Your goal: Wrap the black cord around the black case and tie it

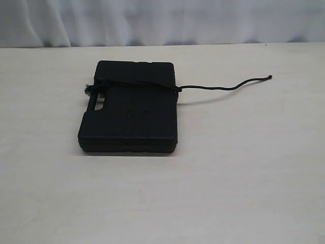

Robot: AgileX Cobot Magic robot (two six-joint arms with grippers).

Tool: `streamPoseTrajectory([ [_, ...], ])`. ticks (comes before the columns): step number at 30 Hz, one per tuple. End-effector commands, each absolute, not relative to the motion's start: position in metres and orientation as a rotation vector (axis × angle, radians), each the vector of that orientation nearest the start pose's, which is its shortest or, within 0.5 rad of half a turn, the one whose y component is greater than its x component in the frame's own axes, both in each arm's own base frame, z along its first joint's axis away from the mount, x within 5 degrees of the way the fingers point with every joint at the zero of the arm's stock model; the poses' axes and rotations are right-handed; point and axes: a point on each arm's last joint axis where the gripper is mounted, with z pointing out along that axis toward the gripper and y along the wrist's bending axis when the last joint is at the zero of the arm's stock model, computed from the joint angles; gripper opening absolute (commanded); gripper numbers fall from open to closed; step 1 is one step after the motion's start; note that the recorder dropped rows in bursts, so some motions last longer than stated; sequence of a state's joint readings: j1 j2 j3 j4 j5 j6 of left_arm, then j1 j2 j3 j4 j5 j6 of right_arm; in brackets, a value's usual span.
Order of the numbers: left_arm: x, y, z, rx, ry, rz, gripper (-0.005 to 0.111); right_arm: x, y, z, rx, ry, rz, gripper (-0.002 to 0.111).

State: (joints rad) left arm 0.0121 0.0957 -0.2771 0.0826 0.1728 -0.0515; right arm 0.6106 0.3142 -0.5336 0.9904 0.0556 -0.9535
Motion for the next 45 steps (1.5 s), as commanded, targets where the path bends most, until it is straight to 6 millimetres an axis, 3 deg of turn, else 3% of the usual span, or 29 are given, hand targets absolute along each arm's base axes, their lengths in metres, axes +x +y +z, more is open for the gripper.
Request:
streamPoseTrajectory([
  [1, 0.046, 0.002, 0.276, -0.007, 1.439, 0.053, 0.0, 0.05, 0.039, 0.367, -0.411, 1.252, 0.571, 0.004],
  [11, 0.051, 0.002, 0.24, -0.003, 1.478, 0.05, 0.0, 0.05, 0.039, 0.367, -0.411, 1.252, 0.571, 0.004],
  [24, 0.057, 0.002, 0.209, 0.005, 1.538, 0.051, 0.0, 0.05, 0.039, 0.367, -0.411, 1.252, 0.571, 0.004],
  [45, 0.056, 0.001, 0.199, 0.029, 1.637, 0.037, 0.0, 0.05, 0.039, 0.367, -0.411, 1.252, 0.571, 0.004],
])
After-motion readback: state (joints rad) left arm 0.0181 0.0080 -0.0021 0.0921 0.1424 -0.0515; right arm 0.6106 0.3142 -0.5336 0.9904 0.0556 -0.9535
